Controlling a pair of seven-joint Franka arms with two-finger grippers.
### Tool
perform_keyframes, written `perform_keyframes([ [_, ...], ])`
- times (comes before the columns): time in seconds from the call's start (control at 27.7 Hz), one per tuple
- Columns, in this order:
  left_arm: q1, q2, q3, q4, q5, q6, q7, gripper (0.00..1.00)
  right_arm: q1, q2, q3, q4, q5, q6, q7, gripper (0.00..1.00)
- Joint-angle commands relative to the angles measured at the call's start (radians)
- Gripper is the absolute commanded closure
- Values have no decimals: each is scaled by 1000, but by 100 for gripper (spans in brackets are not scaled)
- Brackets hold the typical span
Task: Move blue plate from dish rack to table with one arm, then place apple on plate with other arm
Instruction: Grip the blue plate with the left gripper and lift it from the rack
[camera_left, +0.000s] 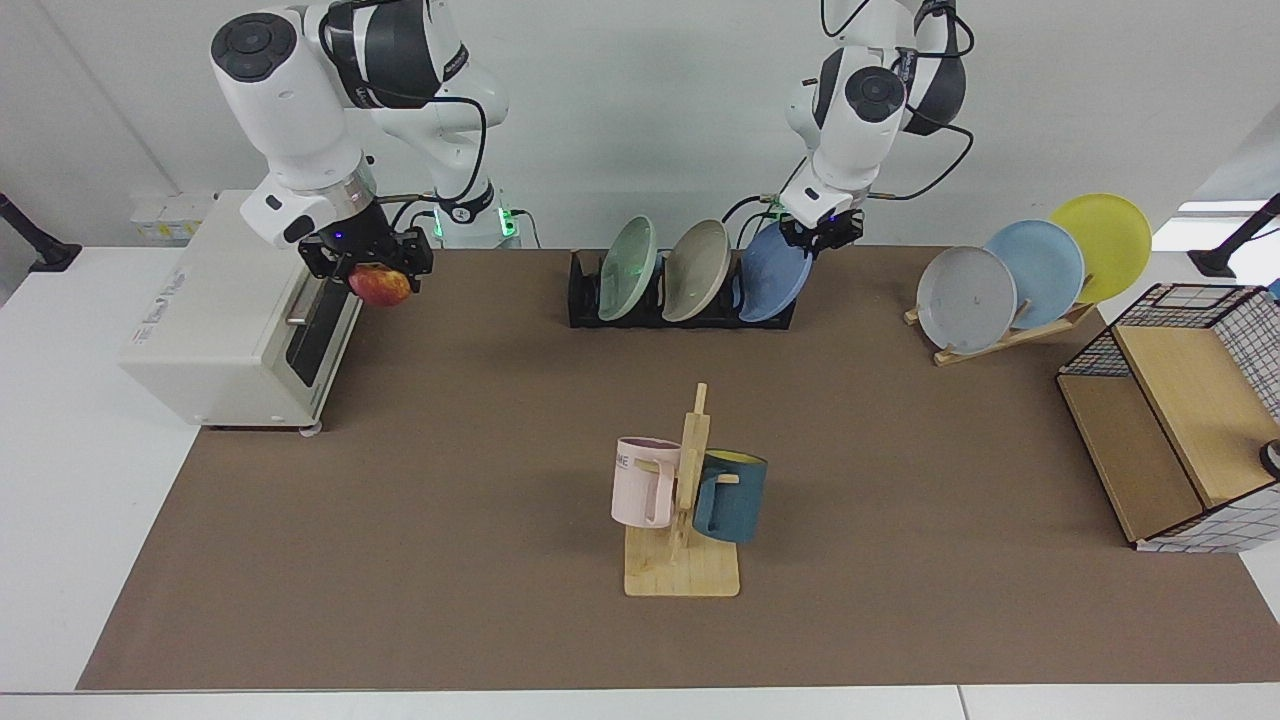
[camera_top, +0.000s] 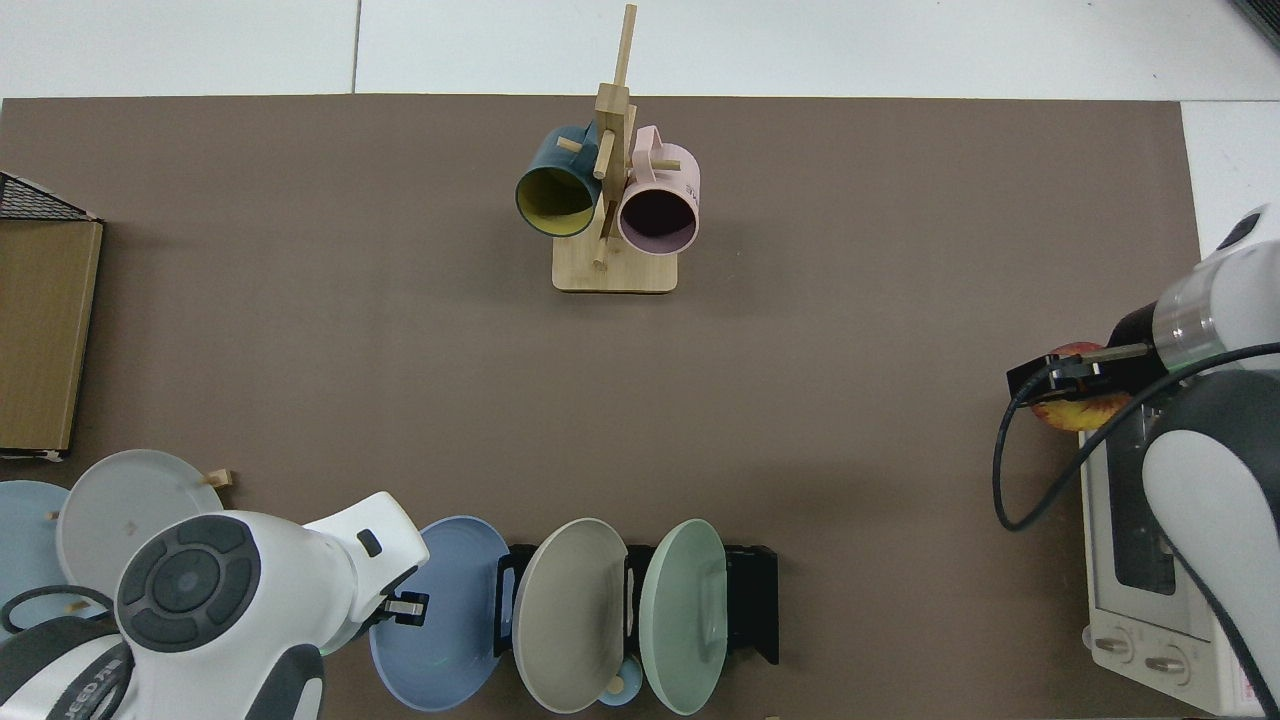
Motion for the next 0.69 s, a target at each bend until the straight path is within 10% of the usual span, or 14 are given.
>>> perform_keyframes([
  [0.0,2,-14,-17,84,83,-74,-74,100,-9,-14,3,-1,19,-6,-15,100],
  [0.29,33,-20,33,242,117,-192,-61,100,-9,-16,3,-1,20,-8,-15,100],
  [0.65,22,65,176,278,2,-54,-6,100,-9,-16,3,-3,19,-9,-16,100],
])
